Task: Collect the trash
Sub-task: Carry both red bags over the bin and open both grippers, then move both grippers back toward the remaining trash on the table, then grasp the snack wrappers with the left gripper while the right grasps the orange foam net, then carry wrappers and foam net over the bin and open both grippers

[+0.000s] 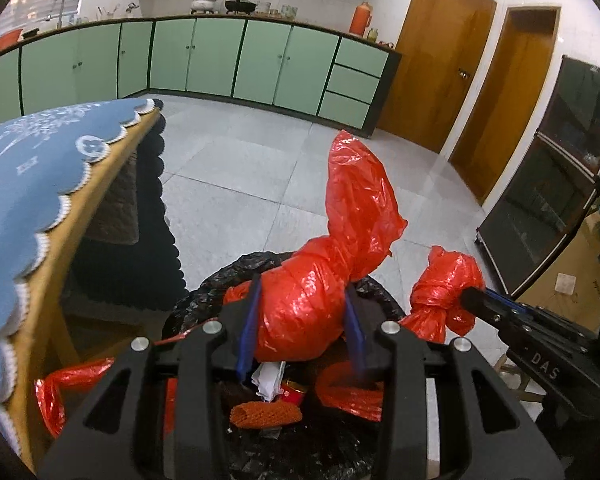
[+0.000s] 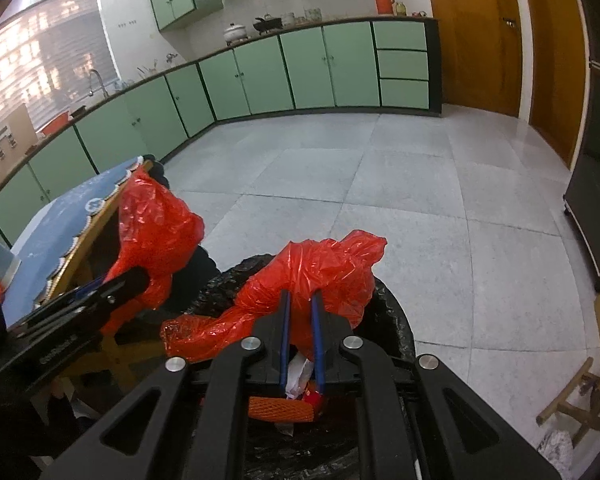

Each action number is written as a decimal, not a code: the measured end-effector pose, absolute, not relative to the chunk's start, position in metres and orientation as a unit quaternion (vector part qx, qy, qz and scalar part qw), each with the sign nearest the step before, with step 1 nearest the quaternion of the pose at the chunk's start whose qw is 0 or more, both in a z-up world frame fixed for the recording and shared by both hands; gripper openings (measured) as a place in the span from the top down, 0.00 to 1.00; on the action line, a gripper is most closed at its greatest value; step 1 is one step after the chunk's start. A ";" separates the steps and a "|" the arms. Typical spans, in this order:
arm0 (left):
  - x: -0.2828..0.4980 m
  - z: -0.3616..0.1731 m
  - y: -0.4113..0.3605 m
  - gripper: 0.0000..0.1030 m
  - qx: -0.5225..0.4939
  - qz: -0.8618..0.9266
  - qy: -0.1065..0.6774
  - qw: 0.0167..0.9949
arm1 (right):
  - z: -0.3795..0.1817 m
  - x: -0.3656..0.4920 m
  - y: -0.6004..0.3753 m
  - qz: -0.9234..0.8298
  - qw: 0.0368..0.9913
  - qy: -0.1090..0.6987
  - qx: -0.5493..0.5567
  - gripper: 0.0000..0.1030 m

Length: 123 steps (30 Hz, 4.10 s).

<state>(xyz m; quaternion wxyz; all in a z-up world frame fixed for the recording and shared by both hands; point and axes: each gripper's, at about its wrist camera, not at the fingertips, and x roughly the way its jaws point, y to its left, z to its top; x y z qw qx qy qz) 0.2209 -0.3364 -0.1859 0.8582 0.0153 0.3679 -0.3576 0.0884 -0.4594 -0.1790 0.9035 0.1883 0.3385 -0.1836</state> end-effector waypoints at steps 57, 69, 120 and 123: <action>0.159 -0.056 0.138 0.20 -0.012 0.050 0.233 0.971 | -0.093 0.201 -0.057 0.104 0.936 0.320 0.105 0.13; 0.168 -0.064 0.146 0.20 -0.039 0.032 0.243 0.969 | -0.115 0.225 -0.034 0.147 0.910 0.367 0.124 0.78; 0.150 -0.062 0.044 0.50 -0.033 -0.077 0.241 0.967 | -0.079 0.163 -0.130 0.097 0.943 0.292 0.128 0.89; 0.147 -0.058 0.024 0.50 -0.038 -0.109 0.238 0.964 | -0.074 0.151 -0.148 0.085 0.945 0.284 0.137 0.89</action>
